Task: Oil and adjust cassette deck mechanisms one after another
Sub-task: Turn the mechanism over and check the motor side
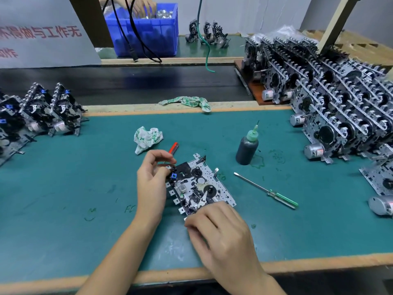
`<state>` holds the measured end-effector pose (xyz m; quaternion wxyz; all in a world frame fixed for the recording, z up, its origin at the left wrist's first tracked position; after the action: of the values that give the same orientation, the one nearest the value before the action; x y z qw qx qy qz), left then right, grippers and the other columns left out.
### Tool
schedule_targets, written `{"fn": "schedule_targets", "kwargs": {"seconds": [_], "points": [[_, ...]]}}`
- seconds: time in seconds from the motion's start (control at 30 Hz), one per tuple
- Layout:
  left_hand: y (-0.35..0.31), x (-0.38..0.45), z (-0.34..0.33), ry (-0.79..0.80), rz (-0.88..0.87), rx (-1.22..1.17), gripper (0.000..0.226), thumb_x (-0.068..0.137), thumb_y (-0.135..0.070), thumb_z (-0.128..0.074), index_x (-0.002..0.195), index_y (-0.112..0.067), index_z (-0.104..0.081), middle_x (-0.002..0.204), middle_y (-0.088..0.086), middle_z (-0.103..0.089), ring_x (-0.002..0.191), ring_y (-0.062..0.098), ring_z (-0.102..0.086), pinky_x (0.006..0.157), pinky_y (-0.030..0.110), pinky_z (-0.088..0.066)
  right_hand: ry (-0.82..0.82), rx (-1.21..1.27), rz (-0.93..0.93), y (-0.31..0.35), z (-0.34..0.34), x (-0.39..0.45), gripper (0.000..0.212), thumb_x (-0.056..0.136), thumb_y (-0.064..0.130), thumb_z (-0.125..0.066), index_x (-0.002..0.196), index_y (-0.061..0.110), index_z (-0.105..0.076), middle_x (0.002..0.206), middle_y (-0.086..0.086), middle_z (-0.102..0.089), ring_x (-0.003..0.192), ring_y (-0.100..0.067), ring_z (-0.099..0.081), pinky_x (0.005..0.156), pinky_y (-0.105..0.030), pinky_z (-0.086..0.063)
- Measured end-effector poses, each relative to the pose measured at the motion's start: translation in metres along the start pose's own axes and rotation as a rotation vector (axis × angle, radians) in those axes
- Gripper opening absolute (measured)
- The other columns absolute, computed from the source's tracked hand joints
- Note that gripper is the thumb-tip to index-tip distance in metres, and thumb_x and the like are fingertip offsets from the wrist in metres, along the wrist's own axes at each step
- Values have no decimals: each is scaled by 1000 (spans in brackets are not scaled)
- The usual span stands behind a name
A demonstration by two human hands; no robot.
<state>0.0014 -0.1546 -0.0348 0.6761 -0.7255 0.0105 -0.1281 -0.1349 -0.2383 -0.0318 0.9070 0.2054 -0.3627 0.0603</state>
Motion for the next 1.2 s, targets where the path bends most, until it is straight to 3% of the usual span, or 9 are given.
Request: {"fn": "schedule_targets", "kwargs": {"seconds": [0.17, 0.3, 0.47, 0.53, 0.63, 0.7, 0.87, 1.07, 1.2], "points": [[-12, -6, -3, 72, -129, -70, 4, 81, -10, -53, 83, -11, -56, 77, -2, -60, 72, 3, -55, 69, 13, -44, -134, 129, -146, -27, 21, 1, 10, 86, 20, -64, 86, 10, -67, 81, 0, -62, 76, -13, -55, 75, -18, -44], [-16, -13, -4, 152, -217, -126, 15, 81, -21, -62, 86, -8, -57, 80, -7, -62, 69, 9, -55, 66, 20, -48, -220, 235, -361, -60, 42, 14, 4, 85, 24, -68, 85, 20, -66, 83, 8, -63, 79, -2, -60, 75, -13, -45], [-11, -8, -7, 92, -146, -35, 14, 82, -8, -68, 87, -19, -61, 83, -9, -63, 72, 6, -57, 69, 16, -47, -65, 419, -582, -86, 45, 37, 11, 83, 14, -69, 84, 25, -66, 83, 7, -65, 79, -7, -62, 74, -20, -50], [-9, -3, -6, 64, -111, -24, 12, 85, -6, -66, 86, -17, -63, 82, -7, -64, 68, 7, -55, 67, 15, -46, 26, 326, -499, -86, 44, 49, 7, 83, 23, -71, 89, 22, -65, 83, 9, -60, 78, -7, -58, 73, -21, -47], [-8, -1, -7, 71, -89, -37, 4, 84, -14, -64, 87, -17, -62, 81, -10, -63, 67, 7, -53, 66, 15, -46, 188, 1, -200, -76, 43, 73, 26, 85, 47, -57, 87, 22, -59, 76, 13, -46, 73, -7, -47, 62, -25, -39], [-9, -2, -9, 79, -83, -34, 11, 79, -23, -65, 87, -18, -61, 81, -13, -64, 67, 5, -54, 66, 14, -46, 305, -235, -16, -68, 41, 91, 35, 86, 53, -53, 83, 18, -53, 75, 7, -49, 71, -17, -51, 53, -28, -33], [-16, 1, -7, 141, -117, 13, 11, 78, -23, -67, 84, -15, -63, 76, -10, -64, 64, 4, -55, 65, 12, -45, 634, -357, 69, -68, 37, 111, 33, 97, 51, -31, 86, 20, -32, 81, 3, -53, 76, -24, -53, 61, -34, -35], [-51, -6, -32, 332, -240, 45, 5, 78, -23, -70, 77, -23, -66, 71, -10, -64, 60, 7, -55, 63, 16, -44, 526, -112, 6, -64, 95, 90, 35, 92, 43, -53, 71, 22, -35, 53, 13, -30, 51, -13, -32, 54, -30, -27], [-83, -11, -78, 500, -251, 33, 5, 79, -22, -67, 74, -23, -66, 65, -13, -62, 57, 8, -55, 59, 24, -47, 417, -149, -50, -69, 152, 83, 34, 87, 47, -44, 63, 26, -35, 44, 15, -24, 46, -7, -33, 48, -13, -28]]}}
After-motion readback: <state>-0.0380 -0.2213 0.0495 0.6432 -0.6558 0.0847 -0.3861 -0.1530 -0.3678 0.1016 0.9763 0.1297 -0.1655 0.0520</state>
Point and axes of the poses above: each hand's wrist, its own x-axis towards the middle knuckle, its own z-axis out of the back of the hand, y = z × x, the point moved 2 cm from there along x, towards the middle knuckle
